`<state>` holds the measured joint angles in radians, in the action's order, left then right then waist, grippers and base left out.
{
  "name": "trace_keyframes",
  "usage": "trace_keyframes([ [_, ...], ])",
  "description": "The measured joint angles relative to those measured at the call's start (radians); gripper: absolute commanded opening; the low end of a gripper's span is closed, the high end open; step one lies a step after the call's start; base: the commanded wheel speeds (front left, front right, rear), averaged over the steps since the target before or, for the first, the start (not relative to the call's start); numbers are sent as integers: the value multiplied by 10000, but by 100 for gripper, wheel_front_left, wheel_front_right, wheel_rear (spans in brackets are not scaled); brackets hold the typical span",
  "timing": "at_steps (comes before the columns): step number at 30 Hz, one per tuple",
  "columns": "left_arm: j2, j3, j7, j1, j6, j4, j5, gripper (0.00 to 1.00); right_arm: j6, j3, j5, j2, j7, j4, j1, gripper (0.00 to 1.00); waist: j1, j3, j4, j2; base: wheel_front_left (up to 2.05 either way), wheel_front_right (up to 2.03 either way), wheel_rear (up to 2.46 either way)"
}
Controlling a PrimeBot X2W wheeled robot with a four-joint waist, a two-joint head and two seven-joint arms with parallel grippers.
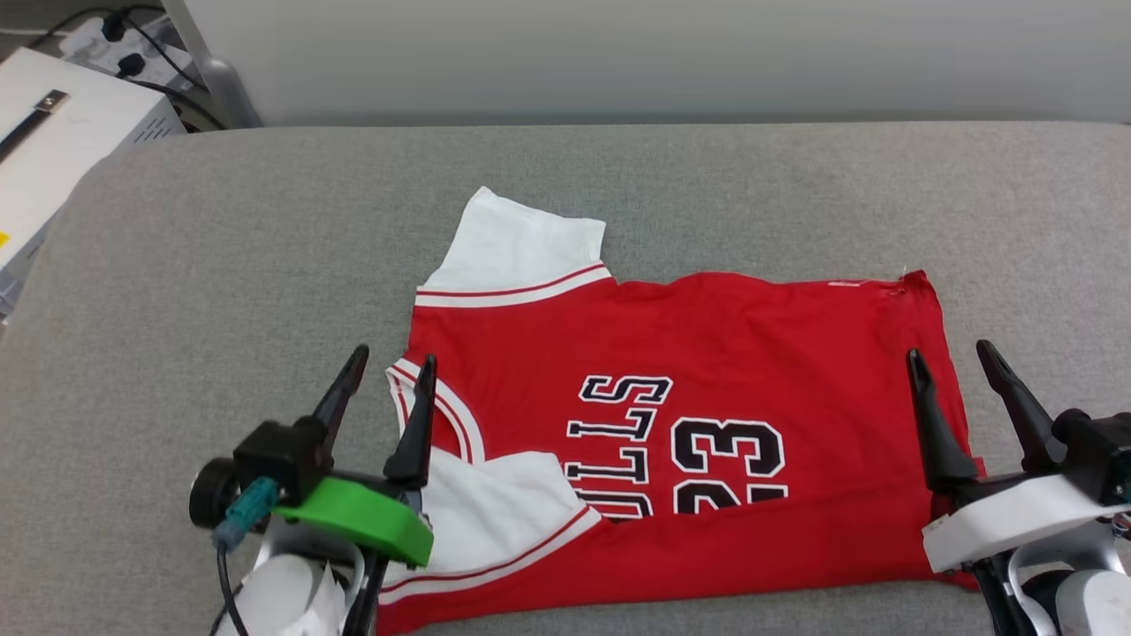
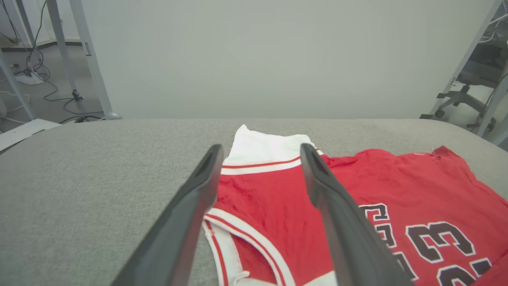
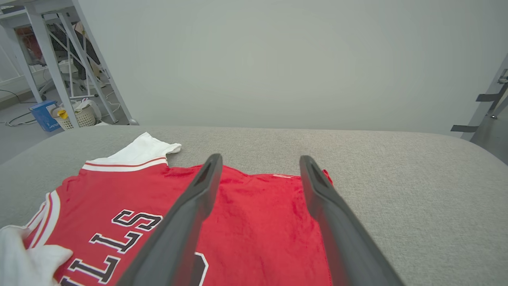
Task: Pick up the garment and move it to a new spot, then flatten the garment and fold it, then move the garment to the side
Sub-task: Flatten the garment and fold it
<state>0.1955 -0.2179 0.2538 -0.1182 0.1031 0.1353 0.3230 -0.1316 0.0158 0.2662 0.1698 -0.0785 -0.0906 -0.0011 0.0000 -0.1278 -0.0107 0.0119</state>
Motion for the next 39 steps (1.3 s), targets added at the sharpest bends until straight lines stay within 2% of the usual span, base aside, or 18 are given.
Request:
trace_keyframes([
  [4,334,-161,-798,-1306,90,437,4,100,0,155,2,-127,-8,-81,-325,100,0,-455,-184,0,0,0,0],
  [9,1011,-483,-2849,-3430,203,899,318,100,2,499,-27,-278,-88,-157,-870,100,1,-1144,-512,0,0,0,0],
  [12,1467,-729,-4635,-4759,219,1229,1191,100,0,696,-73,-339,-173,-151,-1203,100,1,-1555,-751,0,0,0,0],
  [16,2522,-1494,-6759,-6402,221,1413,2205,100,2,922,-73,-481,-337,-121,-1516,100,1,-2067,-1141,0,0,0,0],
  [23,3689,-2389,-9457,-8398,222,2180,3499,100,2,1373,-58,-757,-688,10,-1967,100,2,-2882,-1854,0,0,0,0],
  [27,4061,-2679,-10170,-9051,247,2677,3664,100,2,1603,31,-871,-861,253,-2090,100,2,-3292,-2263,0,0,0,0],
  [32,4326,-2957,-10564,-9367,247,3287,3737,100,2,1735,90,-945,-1055,518,-2128,100,2,-3704,-2688,0,0,0,0],
  [39,4614,-3072,-10239,-9563,236,4153,3365,100,0,1708,35,-978,-1204,763,-2262,100,2,-4068,-3110,0,0,0,0],
])
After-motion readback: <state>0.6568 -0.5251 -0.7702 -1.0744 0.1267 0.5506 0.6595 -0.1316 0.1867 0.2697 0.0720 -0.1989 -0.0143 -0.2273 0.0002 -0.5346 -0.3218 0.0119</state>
